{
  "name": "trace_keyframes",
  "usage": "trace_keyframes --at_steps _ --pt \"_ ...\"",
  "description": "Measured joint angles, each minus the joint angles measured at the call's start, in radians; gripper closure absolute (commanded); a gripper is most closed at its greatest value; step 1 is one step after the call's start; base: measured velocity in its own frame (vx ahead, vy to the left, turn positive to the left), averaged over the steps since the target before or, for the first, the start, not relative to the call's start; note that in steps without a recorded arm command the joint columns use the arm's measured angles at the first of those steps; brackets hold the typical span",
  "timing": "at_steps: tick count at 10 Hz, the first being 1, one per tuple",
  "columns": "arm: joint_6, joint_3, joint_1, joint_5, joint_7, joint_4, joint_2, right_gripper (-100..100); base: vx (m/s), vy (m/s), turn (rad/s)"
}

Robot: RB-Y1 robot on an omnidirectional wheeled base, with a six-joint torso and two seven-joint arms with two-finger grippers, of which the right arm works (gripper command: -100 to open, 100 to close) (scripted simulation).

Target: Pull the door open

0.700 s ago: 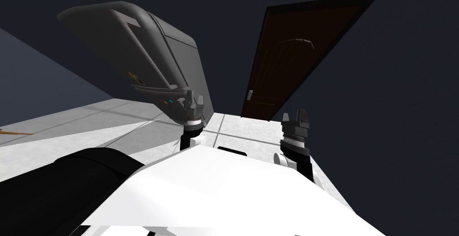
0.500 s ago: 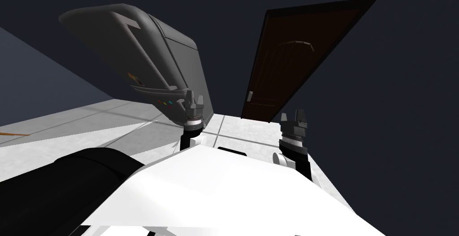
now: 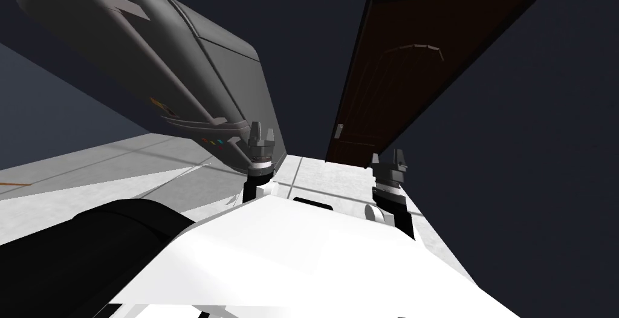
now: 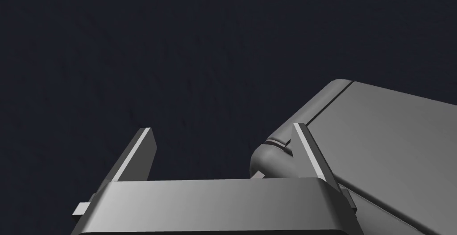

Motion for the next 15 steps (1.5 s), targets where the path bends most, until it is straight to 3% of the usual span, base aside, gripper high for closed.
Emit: trace_keyframes --at_steps 15 --pt "0.018 0.122 -0.076 -0.294 -0.227 0.181 -0.096 -100 0.113 -0.004 0.012"
